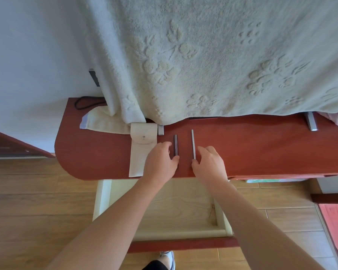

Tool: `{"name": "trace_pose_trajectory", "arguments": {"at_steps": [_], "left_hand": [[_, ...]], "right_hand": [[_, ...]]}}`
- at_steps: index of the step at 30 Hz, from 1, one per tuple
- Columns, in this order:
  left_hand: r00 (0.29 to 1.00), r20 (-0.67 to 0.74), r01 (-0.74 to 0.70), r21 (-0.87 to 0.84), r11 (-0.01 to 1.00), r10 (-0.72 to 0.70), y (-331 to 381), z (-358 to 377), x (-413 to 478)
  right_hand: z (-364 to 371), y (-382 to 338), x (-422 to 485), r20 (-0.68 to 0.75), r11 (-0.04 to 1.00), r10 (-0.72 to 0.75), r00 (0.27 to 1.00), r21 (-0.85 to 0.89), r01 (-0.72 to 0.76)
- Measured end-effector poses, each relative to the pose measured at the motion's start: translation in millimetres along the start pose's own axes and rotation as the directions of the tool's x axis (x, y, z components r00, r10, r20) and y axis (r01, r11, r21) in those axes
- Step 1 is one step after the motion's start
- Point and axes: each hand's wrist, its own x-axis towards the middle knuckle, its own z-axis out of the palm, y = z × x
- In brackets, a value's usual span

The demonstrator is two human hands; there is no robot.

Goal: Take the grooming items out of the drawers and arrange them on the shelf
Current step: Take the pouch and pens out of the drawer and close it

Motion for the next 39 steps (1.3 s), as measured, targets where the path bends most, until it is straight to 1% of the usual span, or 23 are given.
{"name": "trace_pose_trajectory", "arguments": {"at_steps": [4, 7, 10, 13, 15, 19, 21, 26, 30, 39], "left_hand": [[0.999, -0.007, -0.051, 0.058, 0.997, 0.051, -11, -14, -47], [0.995, -0.012, -0.095, 0.185, 0.978, 0.099, -28, -22, -105], [0.995, 0.03, -0.101, 0.273, 0.957, 0.096, -44, -21, -134], [0.996, 0.044, -0.087, 0.306, 0.948, 0.077, -60, -23, -177], [0.996, 0.041, -0.086, 0.297, 0.951, 0.078, -74, -18, -205], [0.997, 0.053, -0.063, 0.325, 0.944, 0.048, -93, -10, -240], [0.997, 0.061, -0.066, 0.357, 0.932, 0.047, -101, -7, -249], [0.998, 0.054, -0.056, 0.399, 0.915, 0.038, -115, -1, -256], [0.999, 0.03, -0.052, 0.411, 0.91, 0.044, -120, 2, -253], [0.999, 0.031, -0.052, 0.42, 0.906, 0.043, -126, 1, -231]], "right_hand": [[-10, 0, -43, 0.054, 0.996, -0.069, 0.996, -0.045, 0.071], [-15, 0, -95, 0.142, 0.985, -0.117, 0.983, -0.107, 0.133], [-10, 6, -119, 0.195, 0.982, -0.088, 0.977, -0.149, 0.118], [-4, 14, -157, 0.247, 0.976, -0.107, 0.963, -0.16, 0.149], [3, 21, -183, 0.26, 0.974, -0.131, 0.957, -0.143, 0.173], [20, 35, -218, 0.303, 0.965, -0.144, 0.942, -0.167, 0.201], [28, 41, -227, 0.303, 0.958, -0.153, 0.941, -0.186, 0.216], [37, 49, -232, 0.223, 0.936, -0.206, 0.953, -0.238, 0.259], [41, 51, -231, 0.192, 0.931, -0.217, 0.957, -0.255, 0.263], [40, 49, -211, 0.218, 0.933, -0.199, 0.955, -0.257, 0.253]]}}
